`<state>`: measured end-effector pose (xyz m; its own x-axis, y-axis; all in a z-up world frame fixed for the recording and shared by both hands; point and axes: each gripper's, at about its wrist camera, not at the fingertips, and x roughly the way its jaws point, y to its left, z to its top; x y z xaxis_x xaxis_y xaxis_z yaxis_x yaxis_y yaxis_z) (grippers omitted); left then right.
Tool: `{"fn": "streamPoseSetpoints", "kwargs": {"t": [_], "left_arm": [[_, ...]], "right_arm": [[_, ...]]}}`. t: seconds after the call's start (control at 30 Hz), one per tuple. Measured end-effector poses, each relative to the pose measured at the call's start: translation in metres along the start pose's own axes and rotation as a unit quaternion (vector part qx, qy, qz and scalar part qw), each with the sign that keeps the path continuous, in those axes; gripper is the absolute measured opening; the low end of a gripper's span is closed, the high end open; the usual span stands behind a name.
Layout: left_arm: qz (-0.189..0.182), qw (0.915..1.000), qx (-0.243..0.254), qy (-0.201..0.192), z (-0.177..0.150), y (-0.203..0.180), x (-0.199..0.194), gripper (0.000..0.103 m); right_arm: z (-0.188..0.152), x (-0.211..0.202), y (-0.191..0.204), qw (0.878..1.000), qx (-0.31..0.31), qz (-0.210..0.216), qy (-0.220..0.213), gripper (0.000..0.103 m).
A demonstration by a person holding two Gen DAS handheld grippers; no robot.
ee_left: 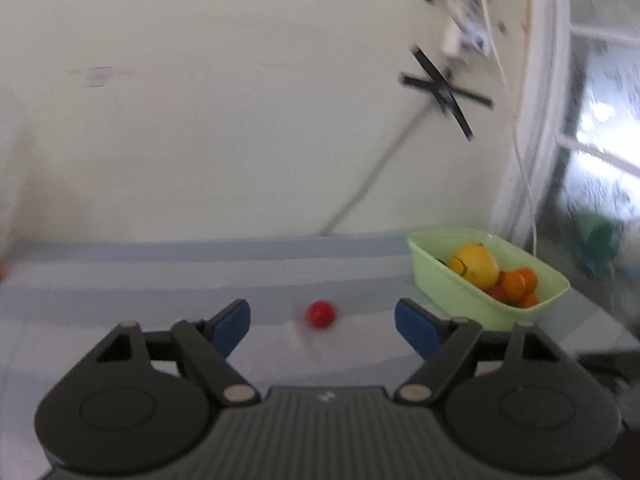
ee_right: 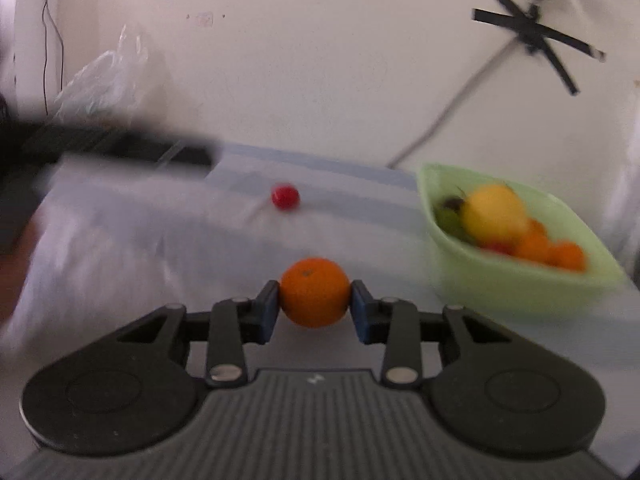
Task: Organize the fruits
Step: 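Grasp the orange with the right gripper while the left gripper grasps the red tomato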
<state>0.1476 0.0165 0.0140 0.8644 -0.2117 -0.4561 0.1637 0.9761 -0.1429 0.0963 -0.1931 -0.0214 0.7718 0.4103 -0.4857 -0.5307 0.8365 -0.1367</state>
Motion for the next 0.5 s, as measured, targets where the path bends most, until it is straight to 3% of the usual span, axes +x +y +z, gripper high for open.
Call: {"fn": "streamPoseSetpoints", "kwargs": {"t": [0.07, 0.17, 0.5], "left_arm": [[0.006, 0.9996, 0.019, 0.021, 0.006, -0.01, 0.027, 0.066], [0.012, 0.9982, 0.028, 0.051, 0.006, -0.014, 0.059, 0.059], [0.02, 0.9958, -0.019, 0.087, -0.002, -0.001, 0.083, 0.028]], "right_arm": [[-0.012, -0.009, -0.006, 1.0, 0.004, -0.006, 0.004, 0.04], [-0.015, -0.012, -0.012, 1.0, 0.03, -0.004, -0.007, 0.041], [-0.015, -0.007, -0.024, 0.996, 0.089, 0.03, -0.007, 0.041]]}}
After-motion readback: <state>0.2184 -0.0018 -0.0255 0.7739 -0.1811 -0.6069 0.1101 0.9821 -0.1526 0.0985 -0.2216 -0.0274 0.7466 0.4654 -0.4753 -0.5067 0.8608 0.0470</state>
